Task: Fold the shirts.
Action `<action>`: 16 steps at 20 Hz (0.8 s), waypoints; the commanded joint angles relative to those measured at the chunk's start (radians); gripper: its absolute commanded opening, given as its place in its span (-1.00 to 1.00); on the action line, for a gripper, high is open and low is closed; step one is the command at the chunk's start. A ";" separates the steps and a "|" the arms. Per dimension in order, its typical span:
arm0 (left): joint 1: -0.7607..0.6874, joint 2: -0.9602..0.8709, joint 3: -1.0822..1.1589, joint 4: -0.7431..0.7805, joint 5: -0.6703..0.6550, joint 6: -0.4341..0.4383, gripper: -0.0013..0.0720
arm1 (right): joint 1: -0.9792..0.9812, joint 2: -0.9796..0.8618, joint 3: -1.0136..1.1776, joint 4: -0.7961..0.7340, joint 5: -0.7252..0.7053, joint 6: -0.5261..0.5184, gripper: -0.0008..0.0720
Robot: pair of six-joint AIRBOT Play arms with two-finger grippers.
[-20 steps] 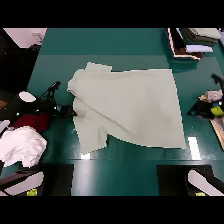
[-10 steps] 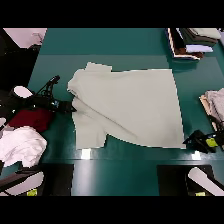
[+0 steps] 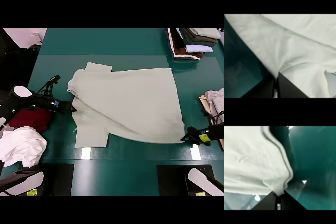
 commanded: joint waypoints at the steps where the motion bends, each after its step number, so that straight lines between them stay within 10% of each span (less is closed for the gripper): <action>1: 0.000 0.010 0.037 0.005 -0.024 -0.002 -0.88 | 0.016 0.084 0.078 0.030 0.039 0.005 -0.94; 8: 0.089 0.272 0.602 0.009 -0.088 -0.046 -0.87 | 0.016 0.249 0.704 0.257 -0.014 0.095 -0.94; 16: 0.090 0.335 1.411 -0.015 -0.001 -0.119 -0.87 | 0.014 0.244 1.449 0.187 -0.030 0.108 -0.94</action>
